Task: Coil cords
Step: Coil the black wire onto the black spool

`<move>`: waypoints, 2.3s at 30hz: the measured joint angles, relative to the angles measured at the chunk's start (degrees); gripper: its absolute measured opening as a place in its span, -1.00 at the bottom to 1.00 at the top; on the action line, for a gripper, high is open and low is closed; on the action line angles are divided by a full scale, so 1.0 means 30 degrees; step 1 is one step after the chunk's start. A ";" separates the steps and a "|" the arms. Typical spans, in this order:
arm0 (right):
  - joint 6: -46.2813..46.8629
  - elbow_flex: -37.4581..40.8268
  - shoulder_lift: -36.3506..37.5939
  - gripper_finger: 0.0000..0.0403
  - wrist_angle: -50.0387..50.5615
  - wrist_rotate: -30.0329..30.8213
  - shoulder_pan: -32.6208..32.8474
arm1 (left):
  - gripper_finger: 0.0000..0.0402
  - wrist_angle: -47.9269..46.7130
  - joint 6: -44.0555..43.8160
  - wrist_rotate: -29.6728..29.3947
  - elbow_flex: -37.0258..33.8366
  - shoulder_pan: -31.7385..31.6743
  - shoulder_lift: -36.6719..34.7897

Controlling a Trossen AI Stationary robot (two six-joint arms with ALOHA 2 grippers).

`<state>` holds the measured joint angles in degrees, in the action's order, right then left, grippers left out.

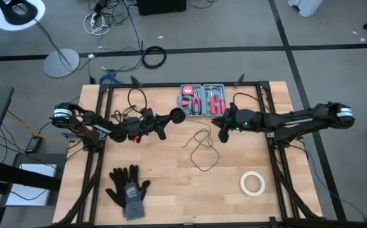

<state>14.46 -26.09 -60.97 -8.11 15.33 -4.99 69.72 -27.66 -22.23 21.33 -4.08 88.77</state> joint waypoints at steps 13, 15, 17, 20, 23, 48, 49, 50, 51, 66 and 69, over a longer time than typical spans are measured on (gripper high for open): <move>-0.2831 -0.0865 -0.7775 -0.71 -0.8570 -0.0137 0.0000 | -1.00 0.0920 0.2955 0.0907 0.0003 0.0000 0.0000; -0.2880 -0.1016 -0.7918 -0.72 -0.8550 -0.0144 0.0000 | -1.00 0.0764 0.3882 0.1402 0.0003 0.0003 0.0000; -0.2911 -0.1103 -0.7934 -0.72 -0.8553 -0.0159 0.0081 | -1.00 0.0611 0.4545 0.1896 -0.0004 0.0007 0.0000; -0.3397 -0.1224 -0.8029 -0.71 -0.8577 -0.0169 0.0153 | -1.00 0.0569 0.5429 0.2515 -0.0002 0.0000 0.0000; -0.3800 -0.1231 -0.8286 -0.72 -0.8478 -0.0172 0.0159 | -1.00 0.0567 0.5697 0.2662 -0.0004 0.0007 0.0000; -0.5399 -0.1217 -0.9209 -0.76 -0.8418 0.1356 -0.0015 | -1.00 0.0952 0.3844 0.2641 0.0003 0.0002 0.0000; -0.5399 -0.1217 -0.9209 -0.77 -0.8345 0.1480 -0.0022 | -1.00 0.0946 0.3651 0.2641 0.0003 0.0002 0.0000; -0.5399 -0.1217 -0.9209 -0.77 -0.8345 0.1579 -0.0022 | -1.00 0.0935 0.3544 0.2641 0.0003 0.0004 0.0000; -0.5399 -0.1217 -0.9203 -0.78 -0.8350 0.1653 -0.0022 | -1.00 0.0941 0.3512 0.2641 0.0003 0.0003 -0.0003; -0.7326 -0.1311 -0.9202 -0.83 -0.7996 0.1667 -0.0036 | -1.00 0.1195 0.2987 0.2632 0.0003 0.0000 -0.0003; -0.7525 -0.1311 -0.9202 -0.72 -0.7976 0.1613 -0.0142 | -1.00 0.1223 0.2980 0.2633 0.0003 0.0000 -0.0003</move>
<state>-8.12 -30.02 -88.58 -32.04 20.17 -5.42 73.38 -18.72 -14.33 21.34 -4.08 88.76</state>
